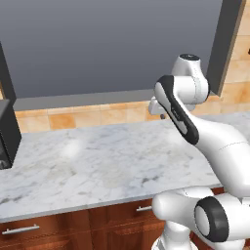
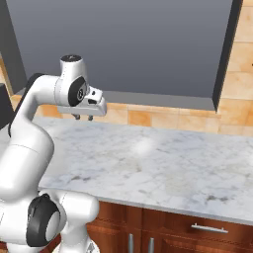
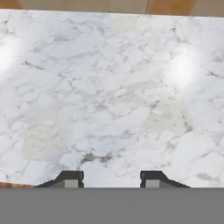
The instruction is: Close all open cabinet doors.
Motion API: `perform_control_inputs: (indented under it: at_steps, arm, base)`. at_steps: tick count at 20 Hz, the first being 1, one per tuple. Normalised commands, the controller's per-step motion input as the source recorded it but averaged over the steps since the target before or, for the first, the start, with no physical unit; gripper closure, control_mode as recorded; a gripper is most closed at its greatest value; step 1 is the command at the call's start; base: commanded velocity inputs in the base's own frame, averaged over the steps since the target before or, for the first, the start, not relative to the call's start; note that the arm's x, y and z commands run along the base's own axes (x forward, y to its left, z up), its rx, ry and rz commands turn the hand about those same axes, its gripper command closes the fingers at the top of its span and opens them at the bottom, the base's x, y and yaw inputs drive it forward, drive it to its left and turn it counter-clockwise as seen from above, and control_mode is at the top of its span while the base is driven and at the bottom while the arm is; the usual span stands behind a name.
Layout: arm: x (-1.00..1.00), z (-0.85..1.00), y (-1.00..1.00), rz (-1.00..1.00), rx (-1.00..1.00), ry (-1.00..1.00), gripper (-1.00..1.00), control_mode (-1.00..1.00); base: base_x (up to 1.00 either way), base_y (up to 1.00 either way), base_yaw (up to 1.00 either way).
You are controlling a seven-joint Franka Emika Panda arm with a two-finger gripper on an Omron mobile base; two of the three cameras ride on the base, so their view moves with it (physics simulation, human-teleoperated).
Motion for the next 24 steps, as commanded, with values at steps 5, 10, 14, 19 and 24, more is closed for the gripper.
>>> perform_control_inputs:
  at_steps: [5, 10, 14, 19, 24]
  arm:
    - [-0.48, 0.0, -0.24, 0.0, 0.0, 0.01, -1.0, -1.0]
    - [-0.95, 0.21, -0.31, 0.0, 0.0, -0.05, -1.0, -1.0]
    - [-0.99, 0.41, -0.11, -0.04, 0.0, 0.0, -1.0, -1.0]
    - [-0.43, 0.34, 0.0, -0.09, 0.0, 0.0, -1.0, -1.0]
    - [-0.21, 0.42, 0.38, -0.05, -0.03, 0.0, -1.0, -1.0]
  base:
    - [0.0, 0.0, 0.0]
    - [0.0, 0.0, 0.0]
    - [0.0, 0.0, 0.0]
    - [0.0, 0.0, 0.0]
    - [0.0, 0.0, 0.0]
